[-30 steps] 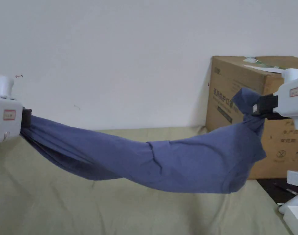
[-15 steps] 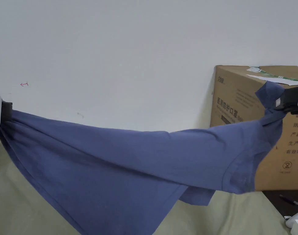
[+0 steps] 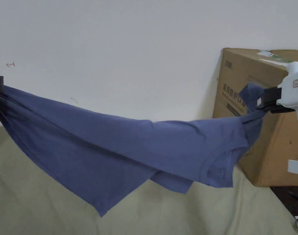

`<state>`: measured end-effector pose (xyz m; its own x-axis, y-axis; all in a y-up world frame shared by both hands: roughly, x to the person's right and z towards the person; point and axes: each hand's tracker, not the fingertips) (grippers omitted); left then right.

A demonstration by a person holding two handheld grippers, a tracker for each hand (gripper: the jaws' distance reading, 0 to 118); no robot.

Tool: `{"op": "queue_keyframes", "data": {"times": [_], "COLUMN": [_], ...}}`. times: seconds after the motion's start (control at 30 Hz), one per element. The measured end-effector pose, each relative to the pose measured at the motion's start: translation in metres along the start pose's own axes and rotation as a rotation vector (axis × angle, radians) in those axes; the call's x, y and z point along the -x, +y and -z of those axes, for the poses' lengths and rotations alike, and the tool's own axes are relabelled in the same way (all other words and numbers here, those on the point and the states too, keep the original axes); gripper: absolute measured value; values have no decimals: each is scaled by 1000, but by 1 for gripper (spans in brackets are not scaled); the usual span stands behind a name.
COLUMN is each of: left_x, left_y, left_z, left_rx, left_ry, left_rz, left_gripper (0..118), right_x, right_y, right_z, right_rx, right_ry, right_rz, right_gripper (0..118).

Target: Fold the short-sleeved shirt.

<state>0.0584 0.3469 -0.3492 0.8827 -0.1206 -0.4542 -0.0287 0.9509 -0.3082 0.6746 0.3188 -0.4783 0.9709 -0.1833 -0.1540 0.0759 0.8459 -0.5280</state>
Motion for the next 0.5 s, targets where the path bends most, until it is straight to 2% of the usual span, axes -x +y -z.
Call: {"op": "queue_keyframes", "data": {"times": [0.13,0.23,0.37,0.5], "left_x": [5,9,16,25], "left_y": [-29,-76,-161,-258], "left_z": [20,38,44,28], "left_rx": [48,141,316,474], "left_ry": [-3,-4,-36,-28], "left_rz": [-39,-22,-36,-53], "left_gripper": [6,6,6,6], "right_x": [3,6,5,-4], "right_y": [-18,-61,-147,-244], "right_z": [42,70,106,122], "right_rx": [30,132,292,444], "right_ry": [20,47,47,48], "right_rz": [2,5,14,83], "right_gripper": [7,7,7,7]}}
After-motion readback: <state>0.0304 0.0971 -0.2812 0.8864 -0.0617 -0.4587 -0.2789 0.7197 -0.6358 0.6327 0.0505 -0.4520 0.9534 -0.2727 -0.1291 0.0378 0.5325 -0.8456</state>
